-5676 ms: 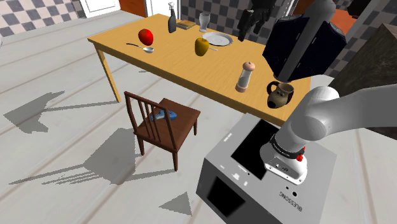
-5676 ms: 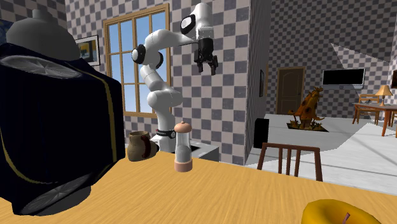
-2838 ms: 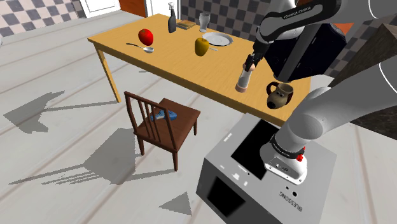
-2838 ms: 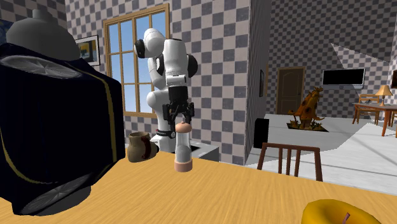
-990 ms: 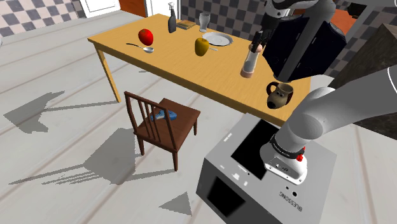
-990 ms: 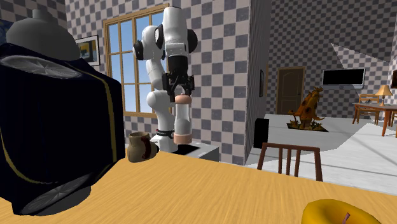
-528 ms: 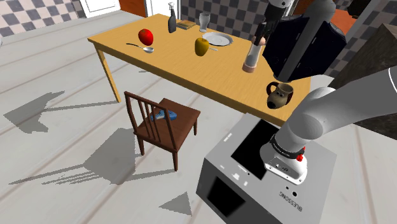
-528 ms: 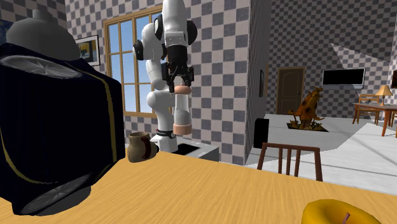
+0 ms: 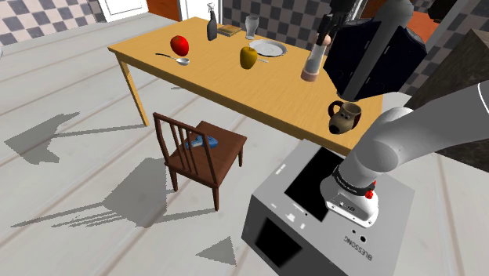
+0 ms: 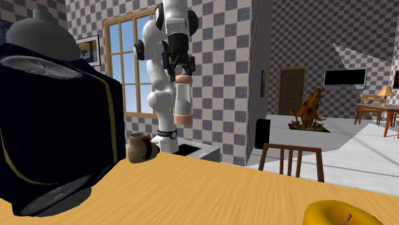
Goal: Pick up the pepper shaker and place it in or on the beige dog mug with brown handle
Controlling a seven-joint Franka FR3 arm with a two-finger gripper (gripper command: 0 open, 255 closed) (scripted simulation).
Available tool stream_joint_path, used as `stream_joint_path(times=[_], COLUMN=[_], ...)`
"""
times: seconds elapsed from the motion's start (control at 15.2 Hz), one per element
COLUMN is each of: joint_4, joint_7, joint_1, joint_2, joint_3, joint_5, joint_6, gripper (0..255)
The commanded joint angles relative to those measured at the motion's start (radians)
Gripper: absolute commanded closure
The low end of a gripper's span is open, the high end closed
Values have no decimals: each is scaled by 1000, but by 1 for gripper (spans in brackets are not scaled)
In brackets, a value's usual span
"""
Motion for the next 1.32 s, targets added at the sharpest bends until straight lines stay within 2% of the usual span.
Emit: stream_joint_path(times=[0.0,0.53,0.99,1.25], joint_4=[0,-24,23,-45], joint_7=[-8,-90,-196,-192], joint_1=[-10,-93,-161,-171], joint_2=[-30,-240,-378,-405], joint_3=[1,-12,-39,-49], joint_5=[-9,-82,-145,-158], joint_6=[-29,-203,-373,-331], gripper=[255,255,255,255])
